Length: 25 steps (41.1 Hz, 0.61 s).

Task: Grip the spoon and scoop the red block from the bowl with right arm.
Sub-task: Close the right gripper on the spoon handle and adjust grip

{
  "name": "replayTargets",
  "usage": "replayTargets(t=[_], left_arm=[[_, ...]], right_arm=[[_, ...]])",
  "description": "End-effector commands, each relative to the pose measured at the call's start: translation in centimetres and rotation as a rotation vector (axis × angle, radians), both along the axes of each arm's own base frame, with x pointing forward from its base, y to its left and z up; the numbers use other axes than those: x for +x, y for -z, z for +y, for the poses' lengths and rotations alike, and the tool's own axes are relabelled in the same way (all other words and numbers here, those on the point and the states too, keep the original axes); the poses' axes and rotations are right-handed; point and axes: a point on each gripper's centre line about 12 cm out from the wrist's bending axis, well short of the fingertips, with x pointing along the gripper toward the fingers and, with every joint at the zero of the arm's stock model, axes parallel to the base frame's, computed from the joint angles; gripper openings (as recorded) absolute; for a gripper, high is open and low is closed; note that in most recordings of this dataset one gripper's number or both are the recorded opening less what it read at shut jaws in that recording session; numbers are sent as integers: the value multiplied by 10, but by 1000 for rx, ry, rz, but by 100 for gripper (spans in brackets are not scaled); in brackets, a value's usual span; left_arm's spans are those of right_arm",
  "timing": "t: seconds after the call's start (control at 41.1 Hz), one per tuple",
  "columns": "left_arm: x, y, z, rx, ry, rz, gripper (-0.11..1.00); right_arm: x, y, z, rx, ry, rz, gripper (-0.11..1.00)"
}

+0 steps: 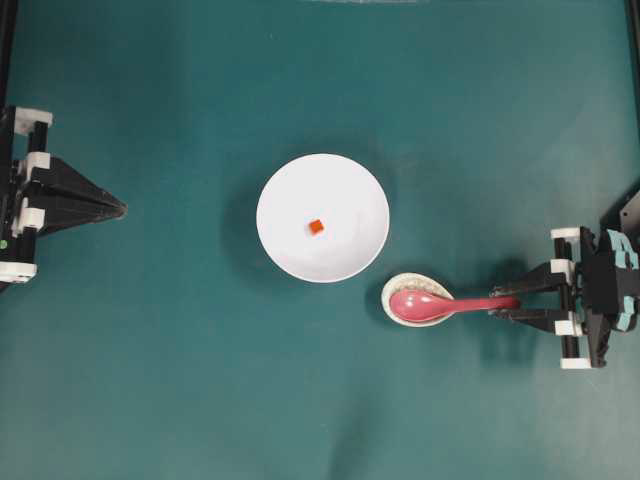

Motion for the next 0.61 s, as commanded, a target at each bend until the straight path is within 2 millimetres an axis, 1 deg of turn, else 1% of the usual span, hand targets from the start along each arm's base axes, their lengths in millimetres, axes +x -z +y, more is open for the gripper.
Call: replayTargets(t=[0.0, 0.243, 0.413, 0.583], left_arm=[[3, -8, 1, 0, -3, -20, 0], [3, -8, 1, 0, -3, -18, 0], [3, -7, 1, 2, -3, -18, 0], [3, -8, 1, 2, -3, -18, 0]], right_arm=[[4, -5, 5, 19, -6, -24, 32], [7, -7, 8, 39, -4, -26, 32], [6, -3, 10, 70, -1, 10, 32], [6, -4, 10, 78, 2, 9, 32]])
